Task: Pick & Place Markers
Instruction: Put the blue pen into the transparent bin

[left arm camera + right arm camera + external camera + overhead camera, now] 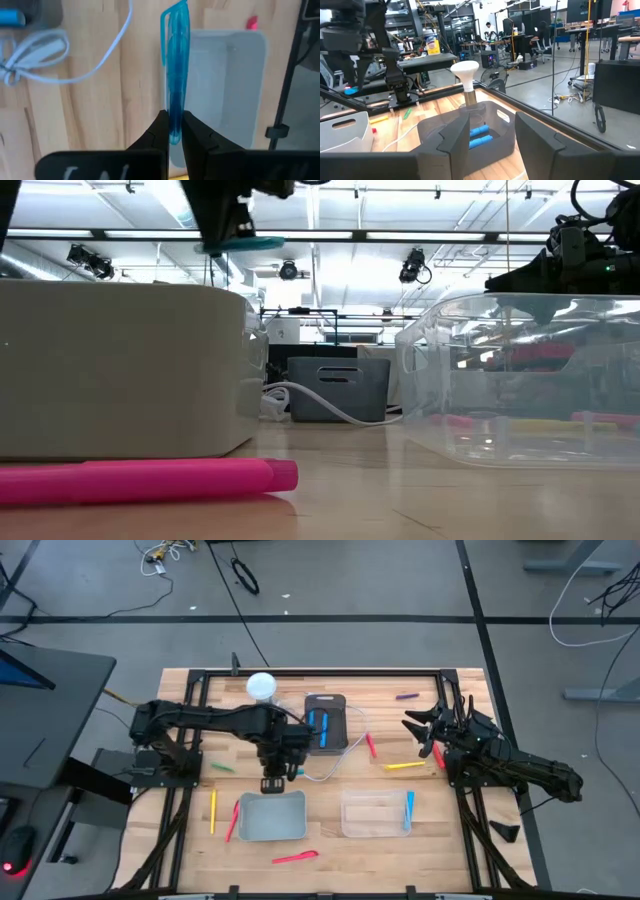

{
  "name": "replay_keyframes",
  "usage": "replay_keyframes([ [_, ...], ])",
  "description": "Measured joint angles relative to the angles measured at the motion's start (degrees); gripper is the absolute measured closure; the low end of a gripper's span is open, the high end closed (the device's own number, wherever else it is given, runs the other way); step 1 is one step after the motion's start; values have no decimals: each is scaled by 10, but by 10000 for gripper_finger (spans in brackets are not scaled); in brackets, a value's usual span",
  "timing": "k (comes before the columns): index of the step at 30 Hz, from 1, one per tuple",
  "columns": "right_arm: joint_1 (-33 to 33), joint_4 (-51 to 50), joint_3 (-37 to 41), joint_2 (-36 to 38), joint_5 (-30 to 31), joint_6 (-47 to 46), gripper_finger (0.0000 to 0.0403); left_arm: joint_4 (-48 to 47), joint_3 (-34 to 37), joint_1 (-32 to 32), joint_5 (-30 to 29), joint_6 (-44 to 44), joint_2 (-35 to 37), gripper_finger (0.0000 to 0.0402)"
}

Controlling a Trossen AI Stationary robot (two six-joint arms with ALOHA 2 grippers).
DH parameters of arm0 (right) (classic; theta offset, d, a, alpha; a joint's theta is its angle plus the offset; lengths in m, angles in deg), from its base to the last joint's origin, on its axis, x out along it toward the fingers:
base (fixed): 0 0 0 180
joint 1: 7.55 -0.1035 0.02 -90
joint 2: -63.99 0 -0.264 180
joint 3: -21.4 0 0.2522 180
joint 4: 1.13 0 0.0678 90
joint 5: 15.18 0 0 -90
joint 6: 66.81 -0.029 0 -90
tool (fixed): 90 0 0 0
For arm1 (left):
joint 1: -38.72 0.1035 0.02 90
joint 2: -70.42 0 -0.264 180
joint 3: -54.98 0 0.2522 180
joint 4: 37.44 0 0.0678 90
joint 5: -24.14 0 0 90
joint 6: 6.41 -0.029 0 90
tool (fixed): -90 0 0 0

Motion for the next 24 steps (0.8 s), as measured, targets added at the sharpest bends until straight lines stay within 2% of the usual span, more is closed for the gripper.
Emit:
replay_keyframes([
  [14, 0, 0, 0, 0, 0, 0, 243, -33, -194, -29, -12, 46, -128, 373],
  [24, 0, 0, 0, 0, 0, 0, 243, -31, -211, -34, -13, 51, -144, 373],
])
